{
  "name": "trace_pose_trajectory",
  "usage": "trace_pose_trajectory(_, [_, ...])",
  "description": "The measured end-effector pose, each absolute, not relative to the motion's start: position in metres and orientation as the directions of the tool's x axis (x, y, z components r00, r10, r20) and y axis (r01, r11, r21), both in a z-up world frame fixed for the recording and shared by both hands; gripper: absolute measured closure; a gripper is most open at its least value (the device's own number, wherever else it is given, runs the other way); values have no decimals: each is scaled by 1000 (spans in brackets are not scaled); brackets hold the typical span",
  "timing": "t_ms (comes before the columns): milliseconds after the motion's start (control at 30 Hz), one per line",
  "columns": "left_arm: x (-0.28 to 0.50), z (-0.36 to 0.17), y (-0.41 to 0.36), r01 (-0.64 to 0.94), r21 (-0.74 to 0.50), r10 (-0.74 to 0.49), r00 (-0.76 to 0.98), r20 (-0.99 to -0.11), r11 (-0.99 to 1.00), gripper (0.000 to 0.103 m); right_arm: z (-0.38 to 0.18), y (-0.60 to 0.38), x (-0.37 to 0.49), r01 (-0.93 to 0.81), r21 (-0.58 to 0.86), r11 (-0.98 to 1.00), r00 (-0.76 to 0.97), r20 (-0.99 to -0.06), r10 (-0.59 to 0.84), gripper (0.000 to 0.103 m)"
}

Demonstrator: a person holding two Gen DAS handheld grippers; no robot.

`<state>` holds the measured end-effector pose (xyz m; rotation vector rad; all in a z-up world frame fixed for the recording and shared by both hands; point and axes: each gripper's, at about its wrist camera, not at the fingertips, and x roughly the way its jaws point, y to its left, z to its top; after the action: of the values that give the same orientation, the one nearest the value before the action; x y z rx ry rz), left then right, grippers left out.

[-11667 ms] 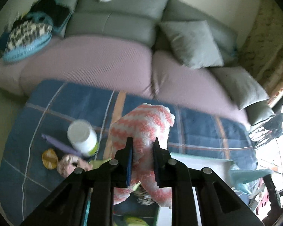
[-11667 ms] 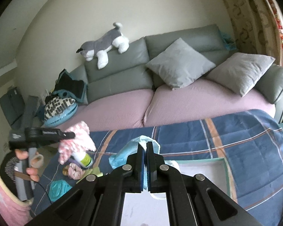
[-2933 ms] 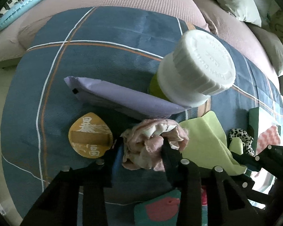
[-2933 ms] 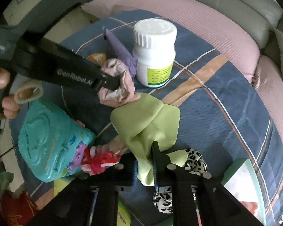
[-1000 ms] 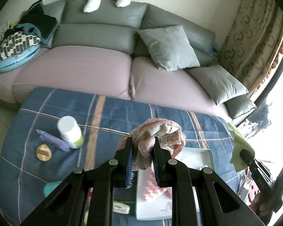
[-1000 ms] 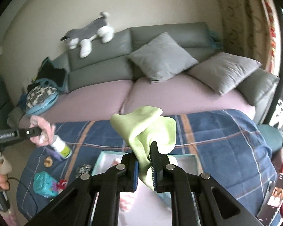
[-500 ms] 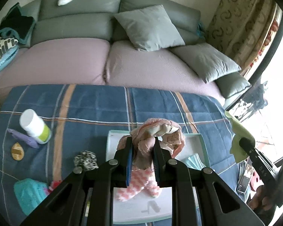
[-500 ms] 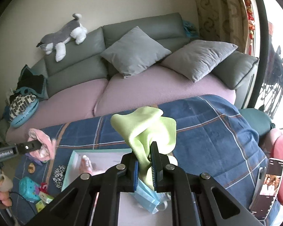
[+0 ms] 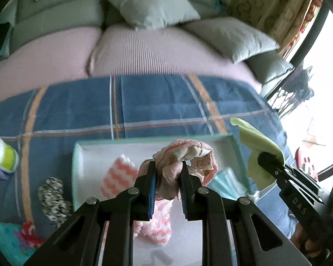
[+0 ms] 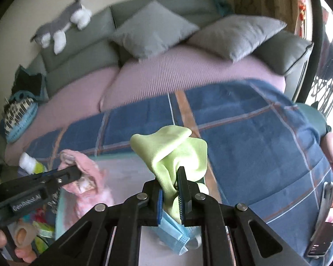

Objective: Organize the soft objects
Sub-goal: 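Lower the pink cloth into the tray and open the left gripper while the right gripper releases the green cloth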

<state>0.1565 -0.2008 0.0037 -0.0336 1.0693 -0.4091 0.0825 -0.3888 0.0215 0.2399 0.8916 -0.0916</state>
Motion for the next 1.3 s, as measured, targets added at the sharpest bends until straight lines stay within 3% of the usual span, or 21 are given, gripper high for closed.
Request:
trace_pose_trajectory(200, [164, -34, -207, 288, -201, -301, 365, -881, 937, 83, -3, -379, 98, 148, 157, 976, 569, -821, 46, 92])
trace_pose_trajectory(667, [173, -39, -197, 233, -202, -276, 356, -893, 951, 82, -13, -357, 103, 97, 118, 988, 513, -857, 52, 89])
trace_pose_trajectory(1000, [168, -24, -195, 228, -195, -271, 377, -885, 954, 58, -10, -356, 104, 94, 96, 991, 507, -861, 35, 85])
trace_pose_trajectory(1067, [168, -22, -193, 220, -189, -263, 382, -886, 957, 52, -9, -356, 103, 95, 91, 991, 505, -863, 31, 73])
trace_pose_trajectory(1133, [168, -19, -191, 213, -177, -250, 392, -885, 961, 47, -6, -355, 102, 101, 66, 993, 508, -861, 6, 33])
trace_pose_trajectory(1200, [168, -15, -190, 208, -154, -229, 409, -883, 966, 30, -3, -356, 100, 109, 57, 992, 523, -852, -8, 25])
trace_pose_trajectory(1267, [167, -11, -185, 201, -136, -212, 428, -879, 970, 24, -1, -358, 99, 113, 71, 991, 530, -848, 0, 22])
trace_pose_trajectory(1300, [168, -10, -184, 198, -130, -206, 435, -877, 972, 23, -1, -359, 99, 117, 73, 990, 529, -849, 0, 15])
